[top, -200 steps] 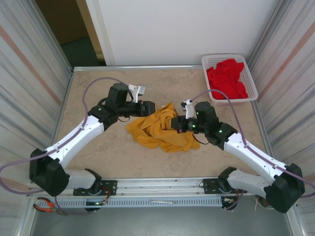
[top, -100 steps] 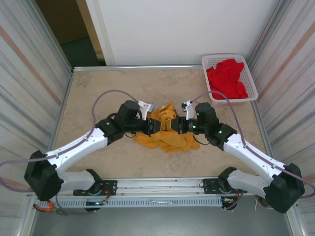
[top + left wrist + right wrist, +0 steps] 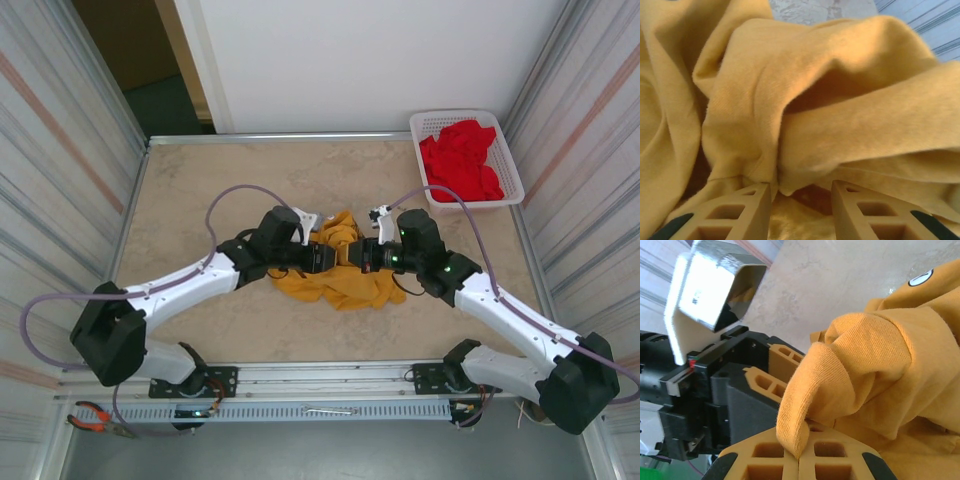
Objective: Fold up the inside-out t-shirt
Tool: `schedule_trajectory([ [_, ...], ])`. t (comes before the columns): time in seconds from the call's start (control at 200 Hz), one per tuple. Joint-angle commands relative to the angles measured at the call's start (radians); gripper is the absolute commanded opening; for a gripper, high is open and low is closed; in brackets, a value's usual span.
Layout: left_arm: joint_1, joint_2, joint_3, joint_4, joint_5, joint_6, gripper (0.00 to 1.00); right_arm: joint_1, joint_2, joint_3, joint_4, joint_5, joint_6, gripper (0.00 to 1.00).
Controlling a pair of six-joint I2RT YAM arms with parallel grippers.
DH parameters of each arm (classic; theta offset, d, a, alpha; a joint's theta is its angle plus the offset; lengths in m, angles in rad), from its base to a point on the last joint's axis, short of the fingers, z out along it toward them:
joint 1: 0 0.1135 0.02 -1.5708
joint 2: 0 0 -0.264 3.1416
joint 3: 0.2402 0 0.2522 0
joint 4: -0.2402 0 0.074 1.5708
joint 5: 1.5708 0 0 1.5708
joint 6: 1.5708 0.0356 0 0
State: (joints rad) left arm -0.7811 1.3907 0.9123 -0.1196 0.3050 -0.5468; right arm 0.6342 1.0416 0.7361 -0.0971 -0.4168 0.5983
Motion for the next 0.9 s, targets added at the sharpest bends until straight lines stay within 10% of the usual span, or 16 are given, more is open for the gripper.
schedule_trajectory([
  [0.0, -0.01, 0.032, 0.045, 0.025, -0.037, 0.014, 0.37, 0.0, -0.031, 0.003, 0.028, 0.001, 0.02, 0.0],
  [0.22, -0.006, 0.074, 0.102, 0.001, -0.036, 0.053, 0.0, -0.003, -0.031, -0.009, 0.025, 0.011, 0.015, 0.0],
  [0.731, 0.14, -0.235, 0.091, -0.021, 0.314, 0.05, 0.0, -0.126, 0.123, -0.005, -0.012, 0.217, 0.087, 0.0],
  [0.822, 0.179, -0.254, 0.067, 0.048, 0.377, 0.006, 0.0, -0.125, 0.164, 0.057, -0.114, 0.251, 0.072, 0.36],
  [0.897, 0.198, -0.257, 0.059, 0.063, 0.393, -0.004, 0.0, -0.092, 0.125, 0.088, -0.175, 0.288, 0.06, 0.43],
])
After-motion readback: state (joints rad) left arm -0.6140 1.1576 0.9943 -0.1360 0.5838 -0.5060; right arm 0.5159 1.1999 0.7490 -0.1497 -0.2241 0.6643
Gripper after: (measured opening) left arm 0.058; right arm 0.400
